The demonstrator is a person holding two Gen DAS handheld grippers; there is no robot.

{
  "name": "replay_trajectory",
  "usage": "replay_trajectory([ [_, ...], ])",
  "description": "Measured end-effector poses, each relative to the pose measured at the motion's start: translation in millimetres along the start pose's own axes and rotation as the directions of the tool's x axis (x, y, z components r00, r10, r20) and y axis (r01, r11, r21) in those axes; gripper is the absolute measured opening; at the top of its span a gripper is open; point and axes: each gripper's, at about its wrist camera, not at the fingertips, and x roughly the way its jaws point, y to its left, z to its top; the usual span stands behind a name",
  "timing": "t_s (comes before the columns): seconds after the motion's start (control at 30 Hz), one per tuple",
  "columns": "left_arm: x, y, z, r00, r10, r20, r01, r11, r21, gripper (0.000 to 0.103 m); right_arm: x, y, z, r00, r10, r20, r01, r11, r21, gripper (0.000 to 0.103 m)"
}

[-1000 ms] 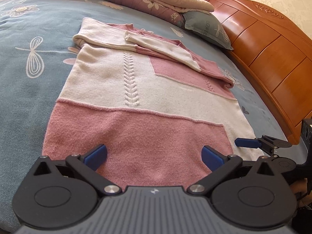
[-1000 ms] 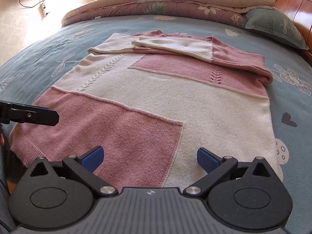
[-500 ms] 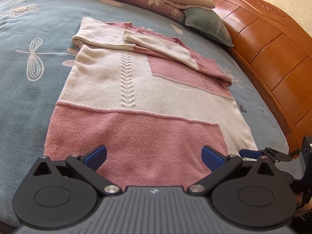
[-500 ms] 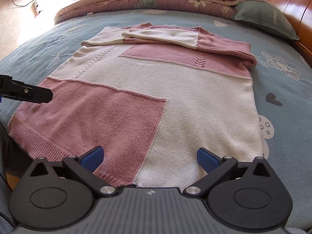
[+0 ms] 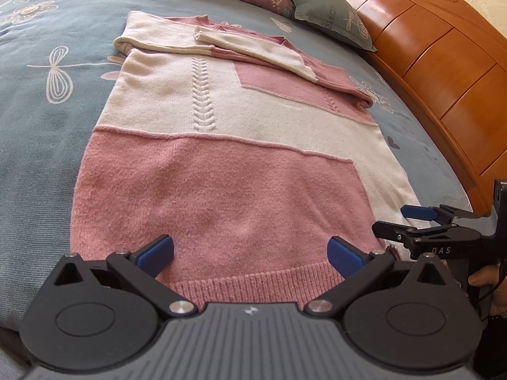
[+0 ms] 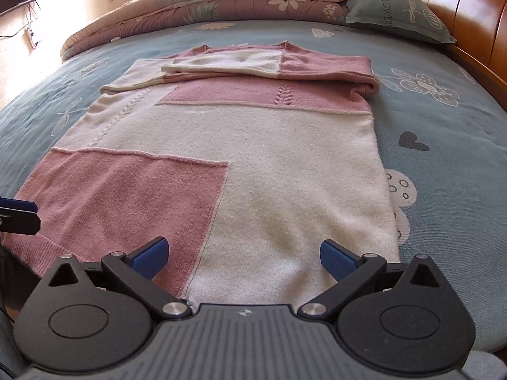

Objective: Fold clothes
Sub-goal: 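Lower both open tools to the ribbed pink hem edge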

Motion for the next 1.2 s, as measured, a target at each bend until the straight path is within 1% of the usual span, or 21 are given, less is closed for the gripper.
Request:
replay_trajectory([
  [0.07, -0.7, -0.5, -1.9, 1.000, -0.001, 0.002, 0.001, 1.000, 0.006, 0.102, -4.5, 1.9, -2.2, 1.000, -0.006, 0.007, 0.006, 1.000, -0.023, 0.103],
  [0.2, -1.9, 3.7, -3.1, 1.000, -0.021, 0.016, 0.021, 1.000, -0.009, 0.102, -17.2, 1.6, 3.5, 0.999, 0.031, 0.035, -0.031, 1.000, -0.001, 0.103],
  [0.3, -2.2, 3.8, -2.9, 1.000, -0.024, 0.016, 0.025, 1.000, -0.011, 0.102, -9.6, 11.9, 7.0, 0.999, 0.045, 0.012, -0.045, 0.999, -0.028, 0.103],
  [0.33, -2.5, 4.1, -3.0, 0.999, -0.027, 0.016, 0.028, 1.000, -0.010, 0.102, -5.2, 16.2, 6.7, 0.999, 0.042, -0.006, -0.042, 0.998, -0.044, 0.103],
  [0.4, -3.6, 6.4, -3.6, 0.999, -0.040, 0.021, 0.041, 0.999, -0.016, 0.102, 0.0, 21.8, 1.0, 1.000, 0.013, -0.014, -0.014, 0.996, -0.084, 0.103],
  [0.47, -4.9, 9.7, -4.7, 0.998, -0.058, 0.030, 0.059, 0.998, -0.027, 0.102, -3.6, 19.5, -2.8, 1.000, 0.006, -0.014, -0.007, 0.995, -0.095, 0.103],
  [0.53, -6.0, 12.4, -5.3, 0.997, -0.073, 0.038, 0.074, 0.997, -0.036, 0.102, -8.7, 11.4, -4.9, 0.999, 0.011, -0.039, -0.014, 0.996, -0.083, 0.103],
  [0.57, -6.2, 12.8, -4.9, 0.996, -0.075, 0.038, 0.076, 0.996, -0.038, 0.102, -11.3, 8.4, -6.2, 0.999, -0.001, -0.045, -0.003, 0.997, -0.080, 0.103],
  [0.63, -6.0, 11.3, -3.3, 0.997, -0.069, 0.029, 0.070, 0.997, -0.038, 0.102, -16.7, 4.0, -9.2, 0.998, -0.042, -0.052, 0.038, 0.996, -0.077, 0.103],
  [0.67, -5.9, 8.9, -1.7, 0.998, -0.060, 0.017, 0.060, 0.998, -0.029, 0.102, -19.7, 2.7, -10.0, 0.998, -0.048, -0.046, 0.044, 0.996, -0.072, 0.103],
  [0.7, -6.9, 4.7, -0.1, 0.998, -0.055, 0.015, 0.055, 0.999, -0.001, 0.102, -22.7, 1.8, -10.5, 0.998, -0.045, -0.035, 0.042, 0.997, -0.066, 0.103],
  [0.77, -9.0, -4.0, 3.2, 0.999, -0.045, 0.014, 0.044, 0.997, 0.059, 0.102, -27.3, 3.4, -7.7, 1.000, -0.009, -0.005, 0.009, 0.998, -0.064, 0.103],
  [0.87, -10.1, -14.1, 9.3, 1.000, -0.005, 0.024, 0.001, 0.990, 0.140, 0.102, -23.7, 12.7, -1.5, 1.000, 0.004, 0.019, -0.003, 0.996, -0.092, 0.103],
  [0.93, -5.3, -12.0, 10.4, 1.000, 0.008, 0.006, -0.008, 0.989, 0.146, 0.102, -14.7, 17.2, -1.5, 1.000, 0.008, 0.006, -0.007, 0.995, -0.095, 0.103],
  [1.0, 0.9, -7.4, 9.9, 1.000, 0.021, -0.020, -0.018, 0.990, 0.139, 0.102, -6.0, 18.5, -5.2, 1.000, 0.029, -0.003, -0.029, 0.997, -0.074, 0.103],
  [1.13, -2.3, -2.5, -3.8, 0.999, 0.034, -0.029, -0.029, 0.987, 0.158, 0.102, -7.1, 13.9, -11.9, 0.998, 0.055, 0.029, -0.053, 0.997, -0.052, 0.103],
  [1.2, -8.7, -0.7, -8.3, 0.999, 0.033, -0.038, -0.027, 0.989, 0.147, 0.102, -7.2, 12.7, -12.9, 0.998, 0.060, 0.037, -0.058, 0.997, -0.047, 0.103],
])
